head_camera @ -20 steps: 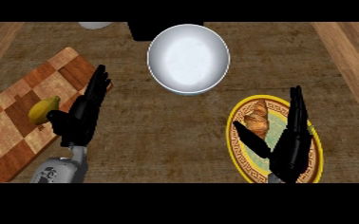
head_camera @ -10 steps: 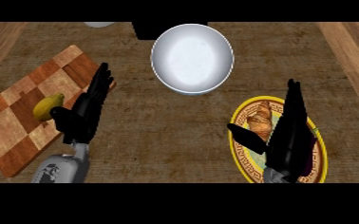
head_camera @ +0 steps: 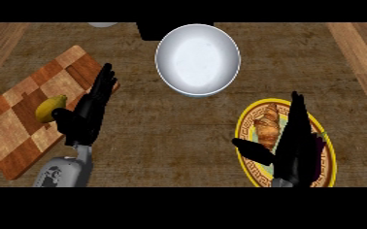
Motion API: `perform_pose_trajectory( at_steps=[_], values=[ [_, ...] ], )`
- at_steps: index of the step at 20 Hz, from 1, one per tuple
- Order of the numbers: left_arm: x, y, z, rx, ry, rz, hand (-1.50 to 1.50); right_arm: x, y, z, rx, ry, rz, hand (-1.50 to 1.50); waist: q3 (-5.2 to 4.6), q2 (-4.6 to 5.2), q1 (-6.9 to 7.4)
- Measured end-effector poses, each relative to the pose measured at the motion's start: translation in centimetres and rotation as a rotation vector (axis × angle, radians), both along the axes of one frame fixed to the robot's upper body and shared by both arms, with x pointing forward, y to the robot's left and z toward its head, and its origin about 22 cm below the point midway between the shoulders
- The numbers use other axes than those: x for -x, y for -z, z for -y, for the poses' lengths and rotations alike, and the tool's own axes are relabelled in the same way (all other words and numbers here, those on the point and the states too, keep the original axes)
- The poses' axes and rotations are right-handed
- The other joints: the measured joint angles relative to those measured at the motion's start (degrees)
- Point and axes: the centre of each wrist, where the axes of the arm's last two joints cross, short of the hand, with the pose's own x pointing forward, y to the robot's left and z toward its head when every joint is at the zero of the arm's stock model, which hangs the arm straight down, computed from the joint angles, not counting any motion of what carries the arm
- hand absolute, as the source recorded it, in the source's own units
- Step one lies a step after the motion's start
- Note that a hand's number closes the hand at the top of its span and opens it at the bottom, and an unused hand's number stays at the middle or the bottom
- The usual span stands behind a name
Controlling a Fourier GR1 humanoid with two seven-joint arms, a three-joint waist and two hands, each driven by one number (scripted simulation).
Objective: Pick the croissant from the plate and place it in the bowl
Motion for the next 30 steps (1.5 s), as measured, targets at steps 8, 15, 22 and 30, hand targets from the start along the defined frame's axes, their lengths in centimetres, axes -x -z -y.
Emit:
perform_pose_trajectory(
  at_steps=[8,15,22,30],
  values=[
    [0.2,-0.2,0.4,0.003,-0.002,-0.001,0.00,1.2,0.8,0.1,-0.057,-0.042,0.043,-1.50,0.01,0.01,0.05],
    [-0.3,-0.4,0.3,0.000,-0.003,0.005,0.00,1.6,1.0,0.1,-0.111,-0.058,0.107,-1.50,0.02,0.02,0.02],
    [0.4,-0.4,0.5,-0.011,-0.001,0.003,0.00,0.6,2.4,-0.1,-0.179,-0.053,0.119,-1.50,0.02,0.03,0.12],
    [0.5,0.8,0.4,-0.006,0.001,0.004,0.00,-0.3,5.2,1.6,-0.207,-0.033,0.131,-1.50,0.03,0.04,0.10]
  ],
)
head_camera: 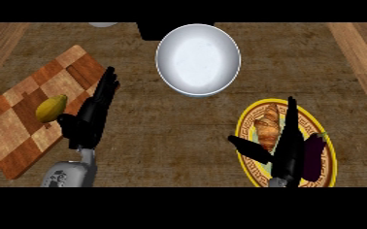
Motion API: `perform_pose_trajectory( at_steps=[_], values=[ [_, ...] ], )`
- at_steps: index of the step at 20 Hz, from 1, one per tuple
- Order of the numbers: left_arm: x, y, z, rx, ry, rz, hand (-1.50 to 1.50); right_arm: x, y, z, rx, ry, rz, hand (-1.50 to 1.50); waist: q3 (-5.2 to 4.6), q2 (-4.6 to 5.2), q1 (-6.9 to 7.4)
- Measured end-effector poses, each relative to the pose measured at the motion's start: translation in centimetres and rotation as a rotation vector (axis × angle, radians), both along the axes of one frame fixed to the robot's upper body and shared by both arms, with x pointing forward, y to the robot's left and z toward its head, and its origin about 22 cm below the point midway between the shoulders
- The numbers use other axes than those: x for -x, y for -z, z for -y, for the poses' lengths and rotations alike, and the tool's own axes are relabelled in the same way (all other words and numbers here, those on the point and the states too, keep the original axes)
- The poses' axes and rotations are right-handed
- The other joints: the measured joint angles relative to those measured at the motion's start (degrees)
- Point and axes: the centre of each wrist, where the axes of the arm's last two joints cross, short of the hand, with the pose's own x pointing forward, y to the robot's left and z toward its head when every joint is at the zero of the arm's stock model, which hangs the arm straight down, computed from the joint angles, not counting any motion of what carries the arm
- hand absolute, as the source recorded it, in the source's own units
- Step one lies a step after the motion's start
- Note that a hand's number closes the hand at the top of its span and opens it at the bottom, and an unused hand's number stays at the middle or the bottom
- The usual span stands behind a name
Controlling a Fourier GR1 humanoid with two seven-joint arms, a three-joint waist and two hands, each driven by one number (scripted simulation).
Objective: Pick the croissant from the plate and place it in the bowl
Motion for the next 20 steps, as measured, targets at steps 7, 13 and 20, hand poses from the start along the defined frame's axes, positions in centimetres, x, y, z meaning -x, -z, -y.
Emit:
perform_pose_trajectory(
  at_steps=[7,13,20],
  values=[
    [-0.2,-0.9,-0.6,0.005,0.000,0.000,0.00,-0.6,2.4,1.5,0.068,0.055,-0.072,-1.50,-0.02,0.00,0.01],
    [-0.4,-1.2,0.0,-0.001,0.002,-0.002,0.00,-0.7,4.0,1.7,0.111,0.069,-0.144,-1.50,-0.09,-0.09,-0.01],
    [-0.1,-0.5,0.1,0.008,0.013,-0.002,0.00,-2.0,4.7,1.9,0.156,-0.037,-0.174,1.50,-0.52,-0.50,0.01]
  ],
)
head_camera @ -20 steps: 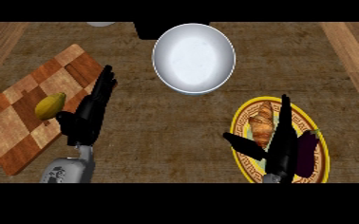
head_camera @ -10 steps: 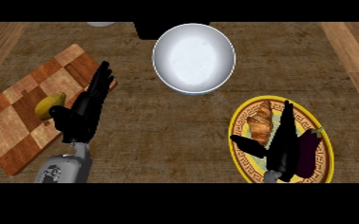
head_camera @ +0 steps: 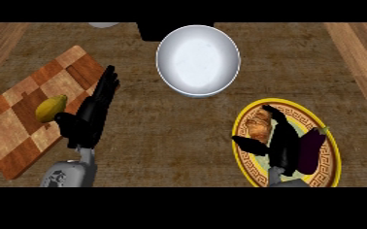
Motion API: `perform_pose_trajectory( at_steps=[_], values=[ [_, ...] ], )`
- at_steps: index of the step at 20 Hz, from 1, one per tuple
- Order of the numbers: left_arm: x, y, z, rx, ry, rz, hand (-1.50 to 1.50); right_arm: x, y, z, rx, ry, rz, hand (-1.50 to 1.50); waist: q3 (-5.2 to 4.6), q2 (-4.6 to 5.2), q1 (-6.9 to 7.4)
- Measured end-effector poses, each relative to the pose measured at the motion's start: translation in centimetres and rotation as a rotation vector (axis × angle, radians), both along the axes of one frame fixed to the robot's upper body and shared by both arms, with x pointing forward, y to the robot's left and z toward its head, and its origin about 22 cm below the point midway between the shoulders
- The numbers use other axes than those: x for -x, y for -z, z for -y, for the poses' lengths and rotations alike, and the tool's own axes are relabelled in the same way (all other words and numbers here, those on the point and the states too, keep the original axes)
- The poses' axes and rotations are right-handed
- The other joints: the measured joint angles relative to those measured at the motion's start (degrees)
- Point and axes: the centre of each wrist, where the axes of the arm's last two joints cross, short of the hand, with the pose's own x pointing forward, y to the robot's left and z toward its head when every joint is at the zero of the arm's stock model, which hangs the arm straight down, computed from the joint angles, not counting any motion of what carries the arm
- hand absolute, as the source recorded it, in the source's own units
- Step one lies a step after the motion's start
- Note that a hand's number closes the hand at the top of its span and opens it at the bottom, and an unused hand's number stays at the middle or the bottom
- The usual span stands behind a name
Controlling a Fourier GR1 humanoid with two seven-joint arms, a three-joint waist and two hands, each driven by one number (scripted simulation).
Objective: Pick the croissant from the plate and place it in the bowl
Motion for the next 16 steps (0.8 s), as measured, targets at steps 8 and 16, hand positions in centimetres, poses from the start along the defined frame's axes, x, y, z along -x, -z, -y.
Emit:
perform_pose_trajectory(
  at_steps=[8,16],
  values=[
    [0.7,0.1,-0.2,-0.005,-0.012,0.002,0.00,-0.1,0.8,-0.7,0.059,-0.096,0.031,1.50,-0.51,-0.48,-0.16],
    [-0.2,-0.5,1.7,-0.005,0.076,0.012,0.00,-1.0,-3.7,-11.8,-0.104,-0.484,0.063,1.50,0.41,1.02,5.44]
  ],
)
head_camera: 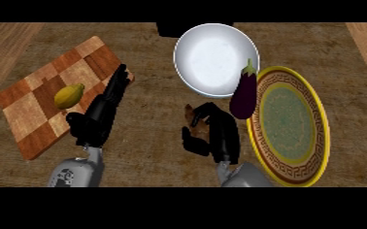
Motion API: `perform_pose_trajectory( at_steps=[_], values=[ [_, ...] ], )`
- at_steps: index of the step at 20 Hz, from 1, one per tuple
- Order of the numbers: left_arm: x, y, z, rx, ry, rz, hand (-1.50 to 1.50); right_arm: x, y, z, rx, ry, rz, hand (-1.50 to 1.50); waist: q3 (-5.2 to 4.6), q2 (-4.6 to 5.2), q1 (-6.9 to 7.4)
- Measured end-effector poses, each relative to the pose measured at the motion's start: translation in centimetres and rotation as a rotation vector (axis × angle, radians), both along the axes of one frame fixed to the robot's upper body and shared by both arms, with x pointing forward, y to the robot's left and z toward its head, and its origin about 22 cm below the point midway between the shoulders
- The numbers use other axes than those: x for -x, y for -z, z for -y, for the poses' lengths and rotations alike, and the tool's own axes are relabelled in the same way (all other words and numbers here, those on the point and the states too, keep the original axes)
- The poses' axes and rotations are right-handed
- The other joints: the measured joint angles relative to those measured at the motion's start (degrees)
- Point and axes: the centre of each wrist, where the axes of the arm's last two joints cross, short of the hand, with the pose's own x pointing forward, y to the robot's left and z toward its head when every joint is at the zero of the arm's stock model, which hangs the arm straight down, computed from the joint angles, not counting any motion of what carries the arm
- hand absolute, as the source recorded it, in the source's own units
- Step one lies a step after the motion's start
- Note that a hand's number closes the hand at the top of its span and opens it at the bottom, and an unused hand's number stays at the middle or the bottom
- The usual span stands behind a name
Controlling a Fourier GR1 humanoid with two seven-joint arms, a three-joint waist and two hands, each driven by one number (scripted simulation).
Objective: Pick the croissant from the plate and place it in the bowl
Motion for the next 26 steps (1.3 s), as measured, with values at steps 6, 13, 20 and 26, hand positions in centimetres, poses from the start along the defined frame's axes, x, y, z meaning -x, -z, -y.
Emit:
perform_pose_trajectory(
  at_steps=[6,13,20,26],
  values=[
    [-0.7,-0.4,0.6,-0.002,0.021,0.004,0.00,0.2,-5.1,-6.1,-0.113,-0.173,0.174,1.50,0.11,0.13,1.02],
    [-1.0,0.6,0.3,-0.007,-0.004,-0.013,0.00,-0.4,-10.2,-10.5,-0.054,-0.249,0.422,1.50,-0.06,-0.52,-0.72],
    [-1.4,0.6,-0.9,0.001,-0.033,-0.016,0.00,-1.9,-17.3,-13.7,0.065,-0.194,0.513,1.50,-0.13,-0.96,-1.85],
    [-1.3,0.2,-0.5,0.001,-0.026,-0.015,0.00,-3.6,-22.2,-15.5,0.113,-0.124,0.553,1.50,-0.11,-0.76,-1.94]
  ],
)
